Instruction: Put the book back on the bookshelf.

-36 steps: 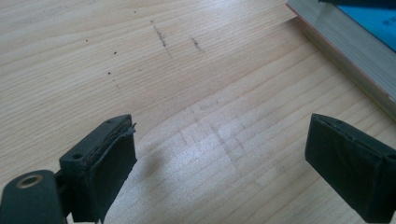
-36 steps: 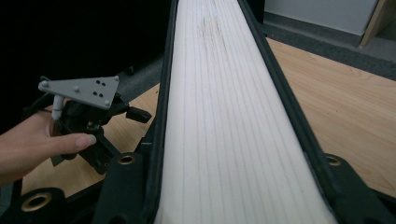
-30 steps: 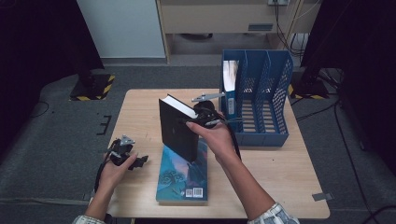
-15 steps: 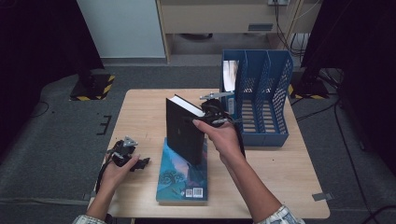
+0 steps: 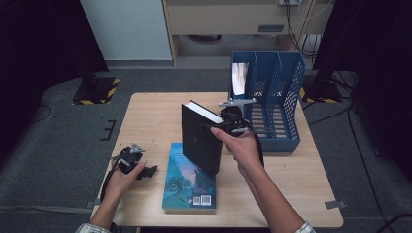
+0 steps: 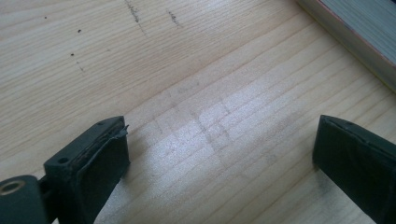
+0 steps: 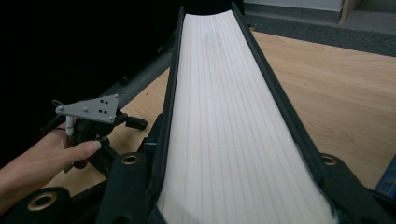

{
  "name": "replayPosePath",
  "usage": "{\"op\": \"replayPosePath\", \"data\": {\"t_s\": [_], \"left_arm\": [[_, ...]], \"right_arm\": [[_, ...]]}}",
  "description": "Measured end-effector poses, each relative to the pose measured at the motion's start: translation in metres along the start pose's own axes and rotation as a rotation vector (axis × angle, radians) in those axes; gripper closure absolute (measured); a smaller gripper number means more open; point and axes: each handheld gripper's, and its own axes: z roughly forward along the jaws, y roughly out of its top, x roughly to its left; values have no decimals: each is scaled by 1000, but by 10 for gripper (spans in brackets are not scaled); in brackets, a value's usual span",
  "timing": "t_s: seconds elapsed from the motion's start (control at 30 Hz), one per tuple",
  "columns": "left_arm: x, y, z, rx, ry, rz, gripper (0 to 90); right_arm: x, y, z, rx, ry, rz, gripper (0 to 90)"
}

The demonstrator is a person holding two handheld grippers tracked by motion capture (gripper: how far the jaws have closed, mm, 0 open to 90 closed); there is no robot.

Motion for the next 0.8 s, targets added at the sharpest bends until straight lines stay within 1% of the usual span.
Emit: {"op": "replayPosePath", "data": {"t_s": [0.23,0.37,0.47,0.8], "left_arm": [[-3,-3,1,-25,10,-14,5],[-4,-3,1,-26,11,-16,2],[-5,-5,1,-42,17,-22,0],[-6,-6,2,-48,16,-25,0]], "right_arm": [[-6,-3,-12,-13,-14,18,530],[-8,-4,-16,-16,-20,18,529],[-9,-5,-17,-16,-24,20,530],[-12,-6,-25,-30,-34,9,530]]}}
